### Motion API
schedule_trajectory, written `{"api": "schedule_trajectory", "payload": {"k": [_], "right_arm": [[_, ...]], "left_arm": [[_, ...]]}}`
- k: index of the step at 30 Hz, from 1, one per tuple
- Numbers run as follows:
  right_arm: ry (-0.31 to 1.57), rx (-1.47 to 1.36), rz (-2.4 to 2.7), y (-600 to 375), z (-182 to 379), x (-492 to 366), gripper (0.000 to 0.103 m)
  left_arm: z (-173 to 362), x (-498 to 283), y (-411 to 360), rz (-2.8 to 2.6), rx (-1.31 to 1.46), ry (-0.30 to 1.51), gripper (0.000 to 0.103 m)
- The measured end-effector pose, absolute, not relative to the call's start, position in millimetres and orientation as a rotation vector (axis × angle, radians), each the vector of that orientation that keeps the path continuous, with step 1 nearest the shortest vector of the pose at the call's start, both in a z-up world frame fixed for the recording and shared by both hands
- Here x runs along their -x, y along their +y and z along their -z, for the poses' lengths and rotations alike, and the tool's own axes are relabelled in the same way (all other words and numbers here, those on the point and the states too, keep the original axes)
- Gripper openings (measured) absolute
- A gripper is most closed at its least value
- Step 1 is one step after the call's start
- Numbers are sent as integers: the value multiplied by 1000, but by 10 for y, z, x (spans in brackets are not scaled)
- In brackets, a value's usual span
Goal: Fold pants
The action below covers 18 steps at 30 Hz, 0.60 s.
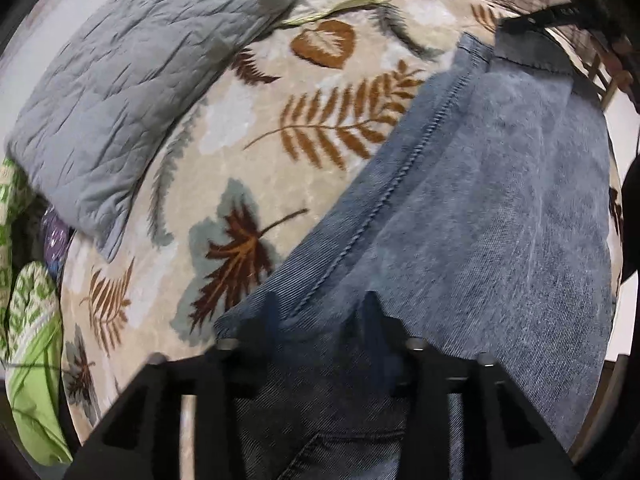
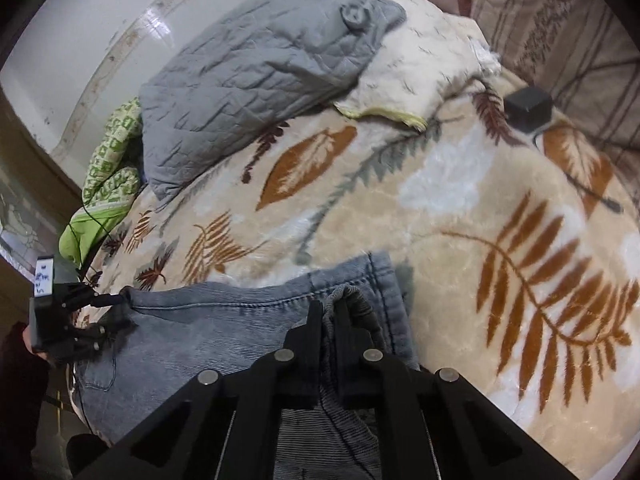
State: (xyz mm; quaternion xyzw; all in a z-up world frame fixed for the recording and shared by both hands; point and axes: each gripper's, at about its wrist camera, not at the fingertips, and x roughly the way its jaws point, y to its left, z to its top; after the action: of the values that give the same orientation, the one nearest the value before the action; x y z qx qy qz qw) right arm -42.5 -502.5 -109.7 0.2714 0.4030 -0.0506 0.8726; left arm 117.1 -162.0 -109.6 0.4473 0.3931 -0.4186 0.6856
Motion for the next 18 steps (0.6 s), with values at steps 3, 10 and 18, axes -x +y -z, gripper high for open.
{"api": "schedule_trajectory", "payload": {"k": [3,10,18], "right_arm": [[852,-600,114,-5087,1183,413,5],[865,-612,103,-5071,1259,344,5],[858,-655,95,-5134,1313,337,5]], "left_arm": [[1155,-1086,-1682,977,-1047,862,55],[1322,-1323,-1710,962,-1123,948,26],[1361,-1249,-1703,1005,-1273,944,6]]}}
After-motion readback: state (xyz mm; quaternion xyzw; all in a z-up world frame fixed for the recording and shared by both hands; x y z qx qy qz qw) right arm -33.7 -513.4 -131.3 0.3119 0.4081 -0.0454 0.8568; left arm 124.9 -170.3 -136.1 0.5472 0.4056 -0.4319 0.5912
